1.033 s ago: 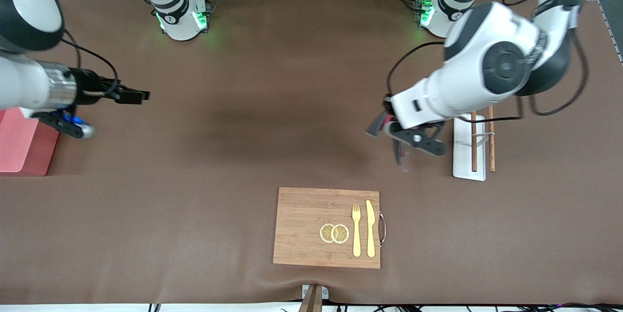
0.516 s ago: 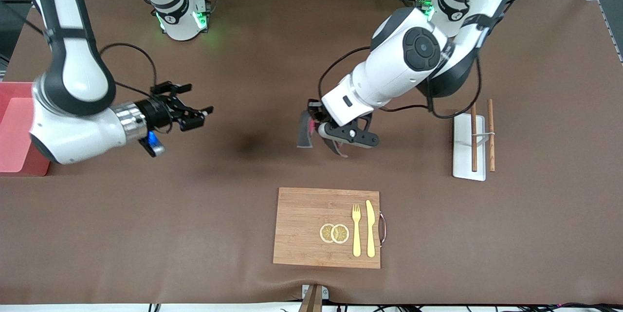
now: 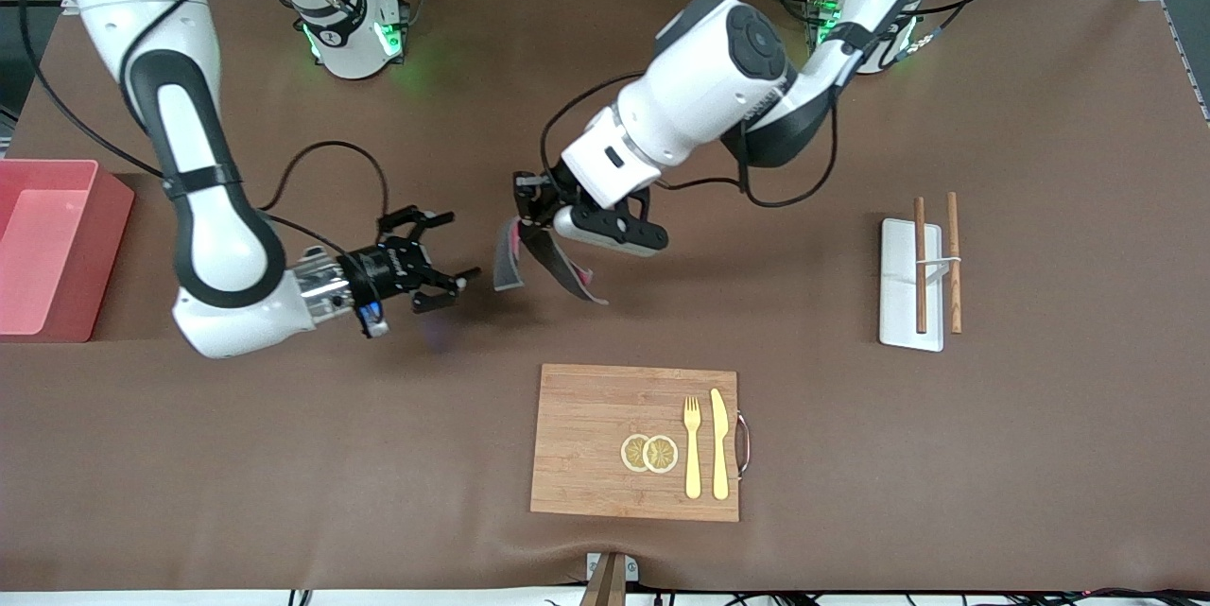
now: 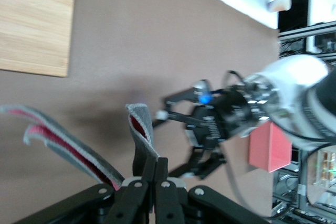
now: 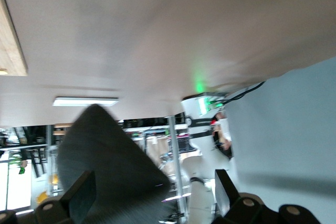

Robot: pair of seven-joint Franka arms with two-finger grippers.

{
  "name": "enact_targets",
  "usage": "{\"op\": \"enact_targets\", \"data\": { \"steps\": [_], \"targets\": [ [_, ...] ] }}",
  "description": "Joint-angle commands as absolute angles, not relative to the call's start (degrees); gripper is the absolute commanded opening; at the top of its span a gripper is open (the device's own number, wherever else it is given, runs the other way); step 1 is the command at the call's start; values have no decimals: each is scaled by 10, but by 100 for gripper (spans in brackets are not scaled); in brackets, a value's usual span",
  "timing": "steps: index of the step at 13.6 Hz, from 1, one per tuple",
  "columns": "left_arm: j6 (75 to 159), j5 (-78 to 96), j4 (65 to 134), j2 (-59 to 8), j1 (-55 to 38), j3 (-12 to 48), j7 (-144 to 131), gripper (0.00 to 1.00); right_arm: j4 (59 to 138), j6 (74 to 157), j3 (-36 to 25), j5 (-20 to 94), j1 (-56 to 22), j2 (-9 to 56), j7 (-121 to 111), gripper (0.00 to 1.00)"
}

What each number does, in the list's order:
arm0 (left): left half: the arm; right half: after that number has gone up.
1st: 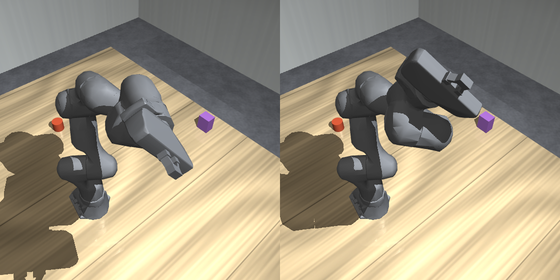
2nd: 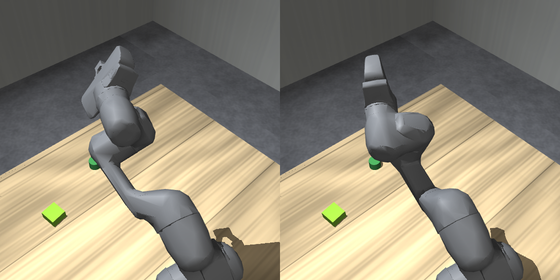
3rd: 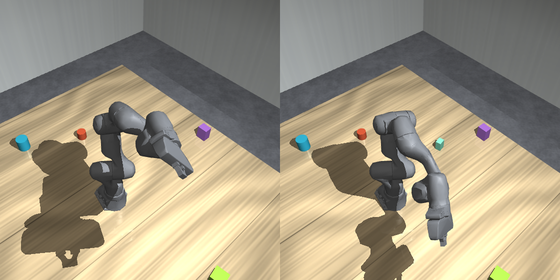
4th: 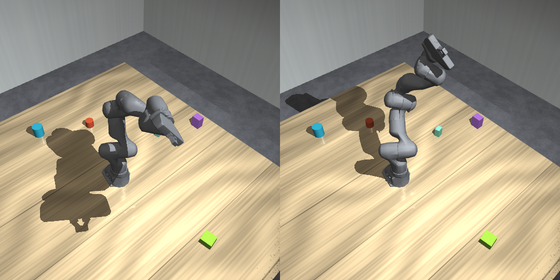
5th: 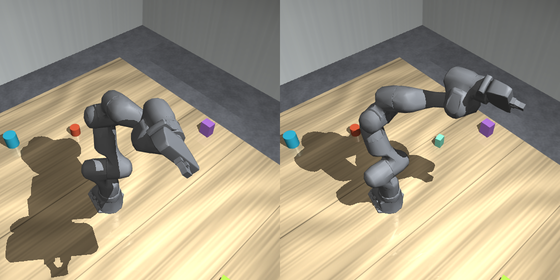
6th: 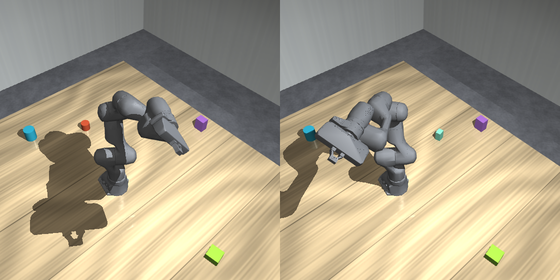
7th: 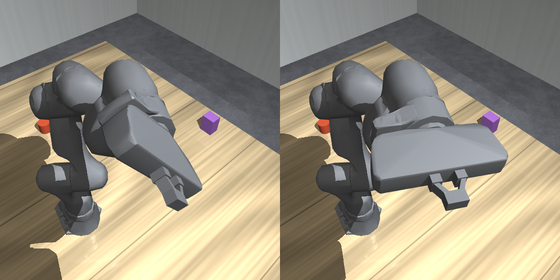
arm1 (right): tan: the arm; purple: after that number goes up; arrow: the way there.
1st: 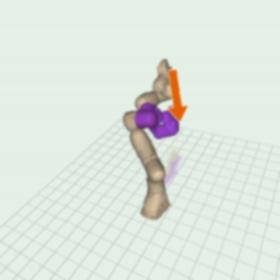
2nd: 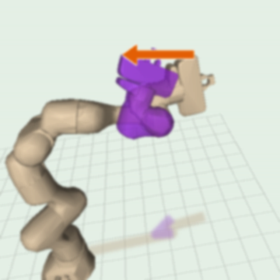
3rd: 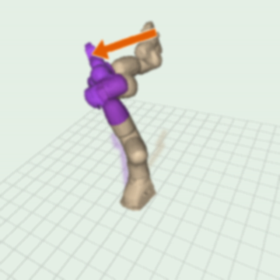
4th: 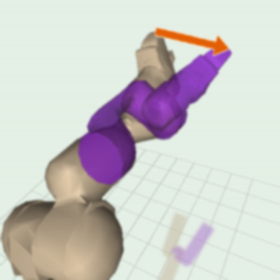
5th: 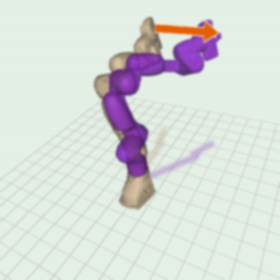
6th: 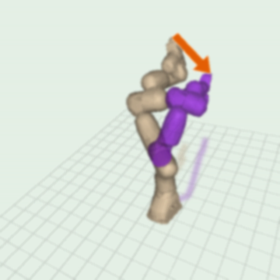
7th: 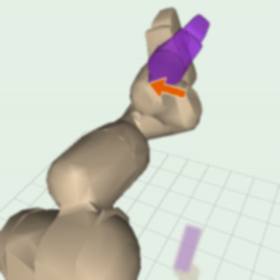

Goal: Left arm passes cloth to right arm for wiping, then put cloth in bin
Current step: 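Grasp the cloth with the right gripper from the left gripper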

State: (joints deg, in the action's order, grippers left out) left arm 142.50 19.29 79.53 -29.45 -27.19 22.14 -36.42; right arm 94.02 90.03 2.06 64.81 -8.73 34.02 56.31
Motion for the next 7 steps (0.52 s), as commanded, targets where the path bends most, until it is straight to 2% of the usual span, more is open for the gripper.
{"op": "enact_targets", "data": {
  "steps": [1, 4, 5, 6, 7],
  "targets": [
    [1462, 202, 787, -315, -286, 216, -368, 0, 933, 932, 18, 691, -127, 336, 619, 100],
    [1463, 200, 787, -316, -287, 216, -368, 0, 933, 932, 19, 705, -131, 334, 624, 100],
    [1463, 199, 787, -316, -287, 215, -368, 0, 932, 933, 19, 705, -134, 333, 629, 86],
    [1463, 198, 788, -317, -287, 215, -368, 0, 931, 939, 19, 705, -139, 333, 629, 56],
    [1463, 198, 788, -320, -287, 215, -368, 0, 931, 945, 19, 705, -141, 332, 629, 38]
  ]
}}
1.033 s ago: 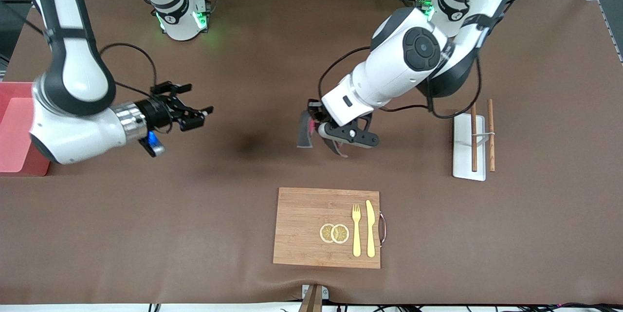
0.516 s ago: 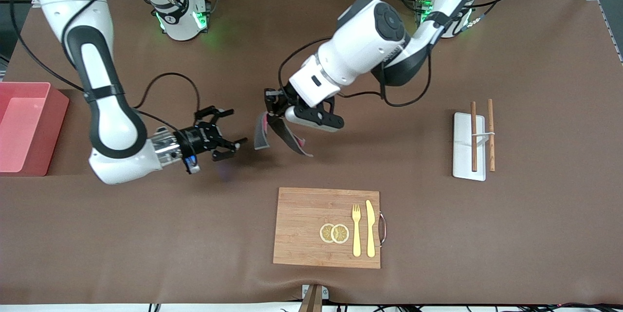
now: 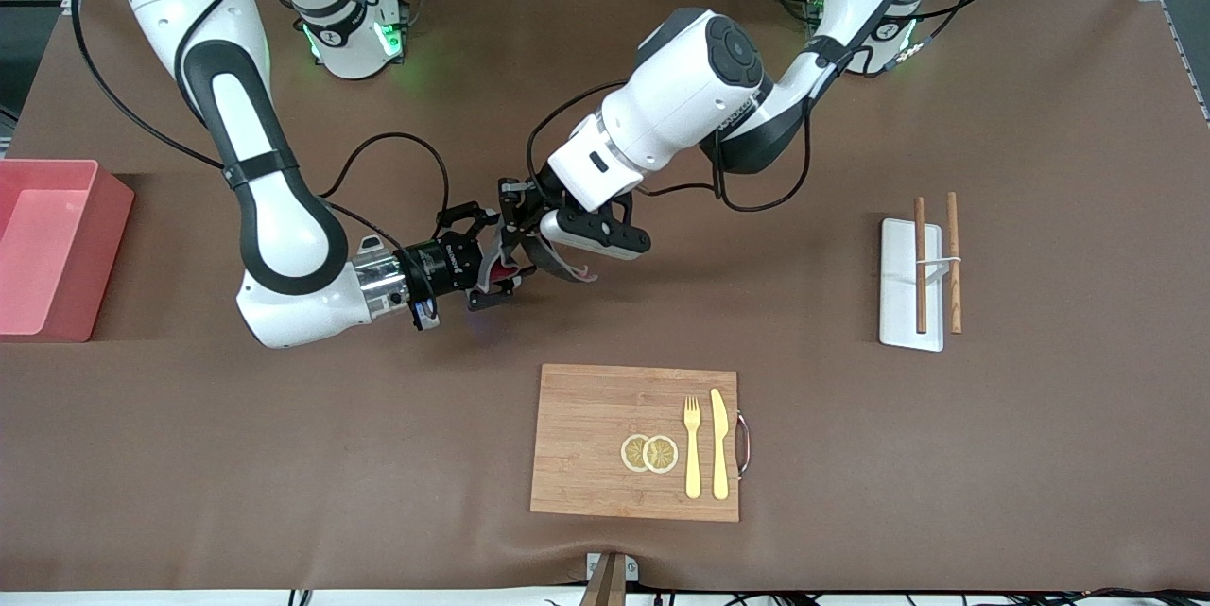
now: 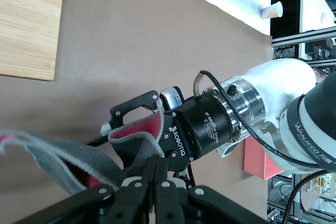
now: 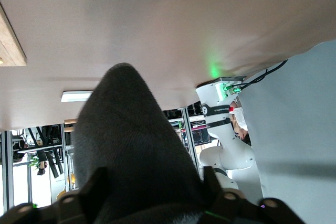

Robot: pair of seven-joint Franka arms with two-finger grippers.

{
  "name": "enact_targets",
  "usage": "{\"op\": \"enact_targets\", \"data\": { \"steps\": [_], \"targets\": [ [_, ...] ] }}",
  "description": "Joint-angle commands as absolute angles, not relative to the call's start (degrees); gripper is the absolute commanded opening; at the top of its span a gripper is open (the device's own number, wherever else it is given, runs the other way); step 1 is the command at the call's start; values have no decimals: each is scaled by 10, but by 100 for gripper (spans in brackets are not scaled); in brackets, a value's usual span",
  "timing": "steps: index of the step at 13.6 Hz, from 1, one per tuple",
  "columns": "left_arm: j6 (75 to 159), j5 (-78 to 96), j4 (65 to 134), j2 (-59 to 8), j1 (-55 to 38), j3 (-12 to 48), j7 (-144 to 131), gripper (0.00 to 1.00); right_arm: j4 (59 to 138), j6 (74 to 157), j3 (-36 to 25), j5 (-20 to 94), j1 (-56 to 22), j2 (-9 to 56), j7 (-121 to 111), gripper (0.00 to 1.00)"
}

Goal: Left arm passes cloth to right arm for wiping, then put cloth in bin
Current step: 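Grasp the cloth with the right gripper from the left gripper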

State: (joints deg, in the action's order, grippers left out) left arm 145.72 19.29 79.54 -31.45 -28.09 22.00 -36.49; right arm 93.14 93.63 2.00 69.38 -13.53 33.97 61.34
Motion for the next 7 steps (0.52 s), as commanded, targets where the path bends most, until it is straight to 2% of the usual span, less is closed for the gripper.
{"op": "enact_targets", "data": {
  "steps": [1, 2, 5, 6, 7],
  "targets": [
    [1463, 197, 788, -321, -290, 214, -368, 0, 931, 950, 19, 704, -141, 331, 629, 17],
    [1463, 196, 787, -321, -291, 214, -367, 0, 929, 949, 20, 704, -141, 331, 629, 0],
    [1463, 194, 788, -321, -290, 214, -367, 0, 920, 947, 19, 700, -141, 331, 628, 0],
    [1463, 194, 788, -320, -287, 214, -367, 22, 919, 947, 19, 697, -141, 331, 628, 0],
    [1463, 192, 788, -318, -287, 211, -361, 99, 915, 946, 19, 692, -140, 331, 624, 0]
  ]
}}
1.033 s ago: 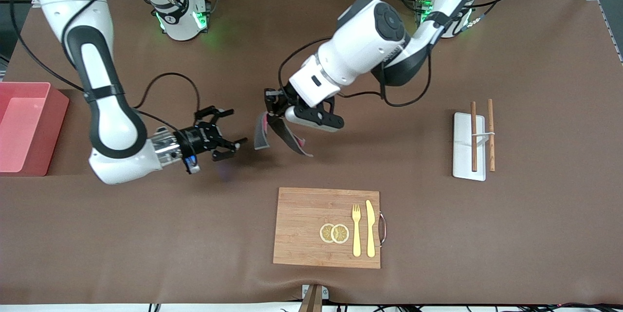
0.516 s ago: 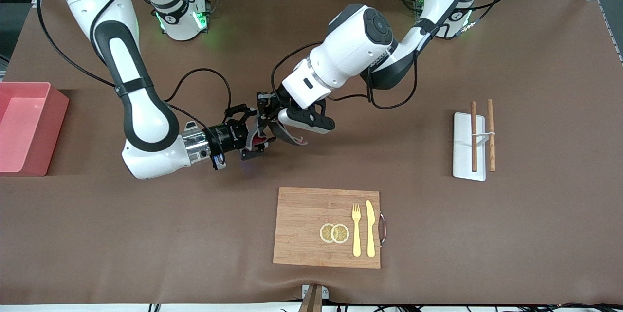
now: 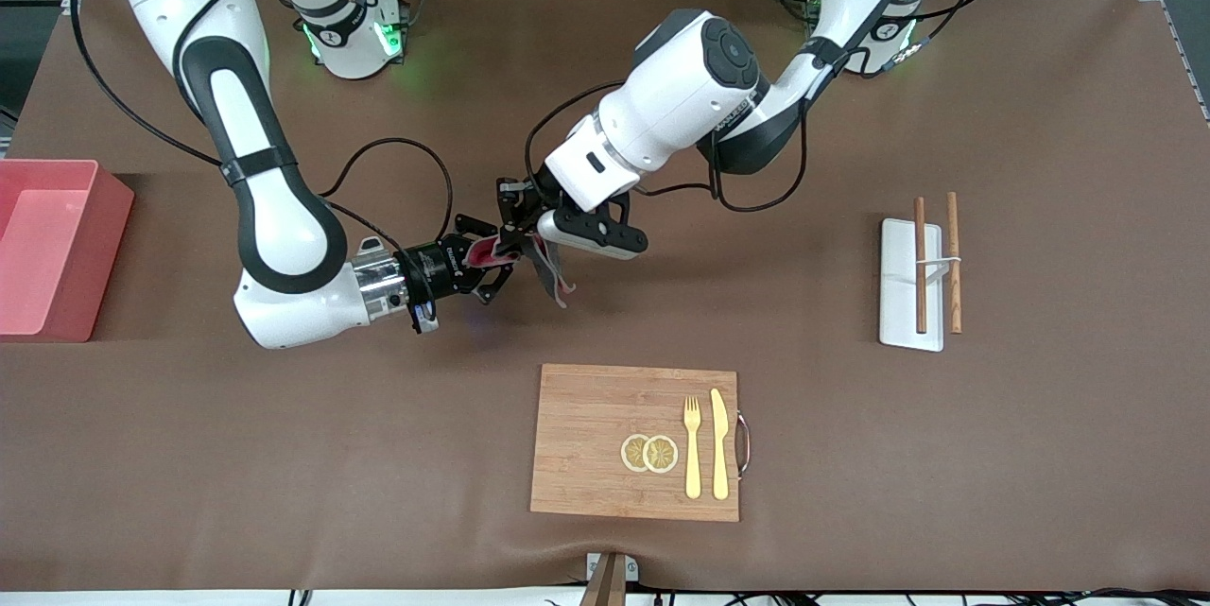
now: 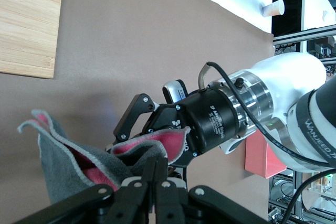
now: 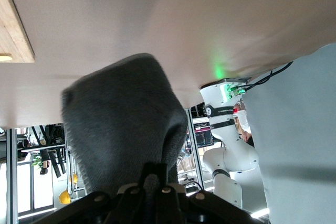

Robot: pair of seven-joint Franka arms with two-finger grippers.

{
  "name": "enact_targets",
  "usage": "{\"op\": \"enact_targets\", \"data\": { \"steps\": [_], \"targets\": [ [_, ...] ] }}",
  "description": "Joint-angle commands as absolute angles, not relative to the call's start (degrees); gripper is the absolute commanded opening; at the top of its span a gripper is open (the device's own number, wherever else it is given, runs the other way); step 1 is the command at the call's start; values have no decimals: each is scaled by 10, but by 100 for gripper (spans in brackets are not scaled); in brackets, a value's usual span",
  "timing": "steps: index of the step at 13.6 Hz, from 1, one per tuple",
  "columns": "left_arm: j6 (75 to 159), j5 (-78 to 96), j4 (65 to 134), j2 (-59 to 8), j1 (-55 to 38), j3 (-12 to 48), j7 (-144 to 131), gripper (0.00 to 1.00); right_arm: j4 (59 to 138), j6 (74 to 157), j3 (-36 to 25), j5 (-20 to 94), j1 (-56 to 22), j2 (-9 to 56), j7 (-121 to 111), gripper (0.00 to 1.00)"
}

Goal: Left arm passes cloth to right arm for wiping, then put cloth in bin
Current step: 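Grasp the cloth with the right gripper from the left gripper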

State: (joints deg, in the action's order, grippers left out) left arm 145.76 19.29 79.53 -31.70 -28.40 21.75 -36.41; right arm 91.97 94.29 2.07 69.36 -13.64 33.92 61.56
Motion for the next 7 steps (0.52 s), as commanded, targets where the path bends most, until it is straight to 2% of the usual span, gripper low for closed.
{"op": "enact_targets", "data": {
  "steps": [1, 4, 7],
  "targets": [
    [1463, 186, 788, -313, -284, 209, -362, 100, 910, 946, 19, 680, -137, 331, 622, 0],
    [1463, 180, 789, -292, -269, 196, -374, 100, 887, 944, 18, 614, -128, 333, 596, 0],
    [1457, 179, 792, -274, -195, 191, -384, 100, 882, 947, 18, 517, -126, 333, 507, 0]
  ]
}}
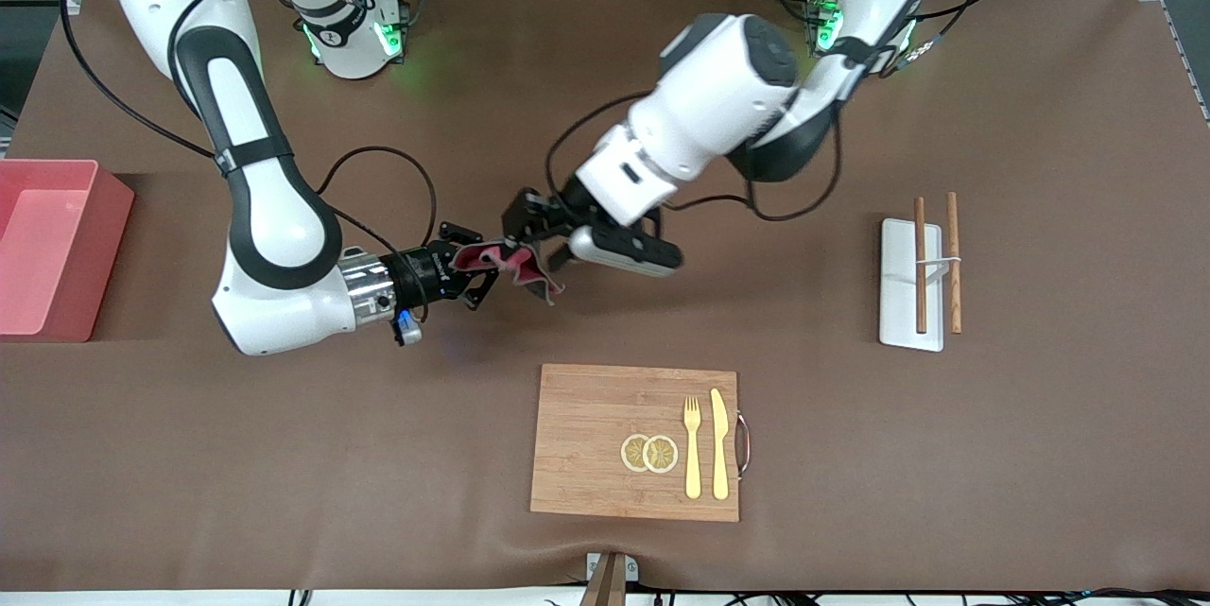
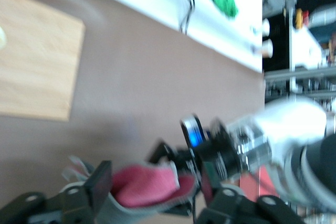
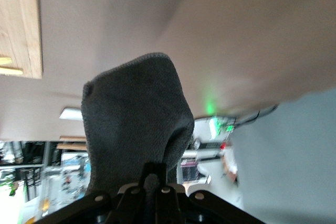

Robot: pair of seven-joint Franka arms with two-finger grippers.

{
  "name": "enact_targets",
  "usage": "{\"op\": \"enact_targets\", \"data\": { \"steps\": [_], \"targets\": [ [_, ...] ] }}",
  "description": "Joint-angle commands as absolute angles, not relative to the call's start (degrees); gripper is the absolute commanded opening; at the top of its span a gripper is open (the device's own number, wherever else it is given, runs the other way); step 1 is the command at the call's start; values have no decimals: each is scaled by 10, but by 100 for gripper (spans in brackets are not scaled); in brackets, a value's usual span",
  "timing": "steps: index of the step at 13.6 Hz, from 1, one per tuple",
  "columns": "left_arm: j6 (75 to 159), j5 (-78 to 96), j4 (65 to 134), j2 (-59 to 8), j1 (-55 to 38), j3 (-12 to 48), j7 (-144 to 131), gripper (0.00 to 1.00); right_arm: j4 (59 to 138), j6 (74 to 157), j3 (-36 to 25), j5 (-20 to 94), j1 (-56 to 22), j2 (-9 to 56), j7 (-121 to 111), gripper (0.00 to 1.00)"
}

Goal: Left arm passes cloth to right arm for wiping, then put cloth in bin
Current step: 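Open the left gripper and withdraw it while the right gripper holds the cloth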

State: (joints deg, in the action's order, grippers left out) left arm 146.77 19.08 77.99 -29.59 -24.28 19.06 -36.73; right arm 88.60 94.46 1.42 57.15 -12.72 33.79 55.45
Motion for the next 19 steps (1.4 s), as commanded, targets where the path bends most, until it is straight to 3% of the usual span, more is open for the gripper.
{"op": "enact_targets", "data": {
  "steps": [1, 8, 12, 19],
  "targets": [
    [1448, 178, 800, -272, -166, 189, -387, 100, 875, 952, 18, 472, -134, 332, 481, 0],
    [1242, 30, 798, -265, 13, 191, -360, 100, 881, 976, 16, 204, -126, 331, 329, 0],
    [1107, -22, 797, -222, 63, 191, -320, 100, 883, 975, 15, 91, -53, 334, 178, 0],
    [965, -25, 801, -147, 121, 194, -166, 100, 876, 973, 4, -90, 85, 330, -109, 0]
  ]
}}
